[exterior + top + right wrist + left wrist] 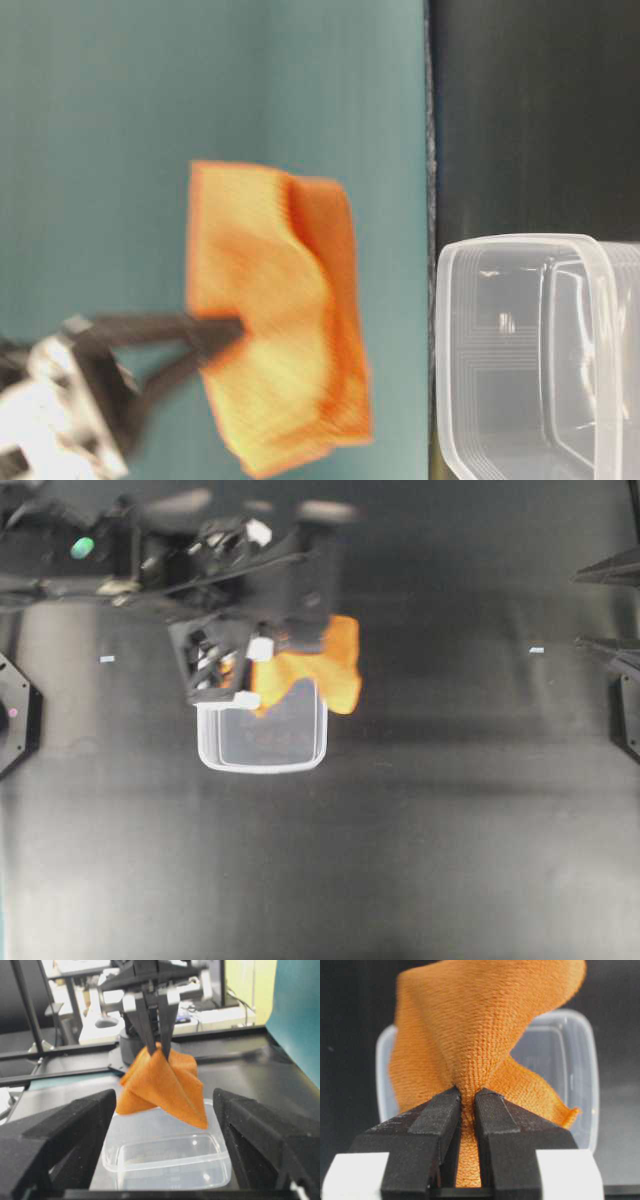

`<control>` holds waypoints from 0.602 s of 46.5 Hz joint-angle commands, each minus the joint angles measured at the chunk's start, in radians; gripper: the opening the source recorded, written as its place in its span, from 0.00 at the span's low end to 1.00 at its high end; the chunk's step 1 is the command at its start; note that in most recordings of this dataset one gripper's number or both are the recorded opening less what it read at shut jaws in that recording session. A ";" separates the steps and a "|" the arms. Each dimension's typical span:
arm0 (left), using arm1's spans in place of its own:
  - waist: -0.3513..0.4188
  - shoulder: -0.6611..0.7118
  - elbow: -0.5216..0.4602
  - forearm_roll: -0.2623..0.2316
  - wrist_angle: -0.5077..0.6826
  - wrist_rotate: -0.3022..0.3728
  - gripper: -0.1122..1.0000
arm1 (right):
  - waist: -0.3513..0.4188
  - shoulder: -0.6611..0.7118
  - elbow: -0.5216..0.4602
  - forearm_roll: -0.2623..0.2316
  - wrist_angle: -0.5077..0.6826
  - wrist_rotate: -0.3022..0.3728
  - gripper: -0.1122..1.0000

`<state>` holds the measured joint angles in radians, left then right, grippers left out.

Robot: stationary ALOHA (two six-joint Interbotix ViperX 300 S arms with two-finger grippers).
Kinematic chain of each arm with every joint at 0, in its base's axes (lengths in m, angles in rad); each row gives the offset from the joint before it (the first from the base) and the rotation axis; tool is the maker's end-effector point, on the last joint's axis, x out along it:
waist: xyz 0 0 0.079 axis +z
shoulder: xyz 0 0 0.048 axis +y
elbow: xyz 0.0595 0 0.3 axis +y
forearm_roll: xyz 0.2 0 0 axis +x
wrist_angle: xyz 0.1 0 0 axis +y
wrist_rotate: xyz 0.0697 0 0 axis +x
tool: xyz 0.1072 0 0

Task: Place the orange towel into the container with the left arm.
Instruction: 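Lift the towel with the left gripper and carry it left over the container, then lower the towel into the container and open the left gripper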

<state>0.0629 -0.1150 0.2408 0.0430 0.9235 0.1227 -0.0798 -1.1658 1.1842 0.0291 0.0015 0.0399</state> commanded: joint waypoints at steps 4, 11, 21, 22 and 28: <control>0.003 -0.041 0.135 0.003 -0.150 -0.005 0.16 | -0.003 0.011 -0.005 0.002 -0.009 0.000 0.79; 0.003 -0.014 0.204 0.003 -0.245 -0.009 0.16 | -0.002 0.012 -0.005 0.003 -0.011 0.000 0.79; -0.008 0.032 0.236 0.003 -0.282 -0.014 0.16 | -0.002 0.012 -0.005 0.003 -0.012 0.000 0.78; -0.008 0.040 0.241 0.003 -0.282 -0.015 0.16 | -0.002 0.011 -0.003 0.002 -0.012 0.000 0.78; -0.008 0.058 0.264 0.003 -0.293 -0.015 0.16 | -0.002 0.011 -0.003 0.002 -0.012 0.000 0.78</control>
<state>0.0568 -0.0568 0.5001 0.0430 0.6412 0.1074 -0.0798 -1.1643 1.1888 0.0276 0.0000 0.0399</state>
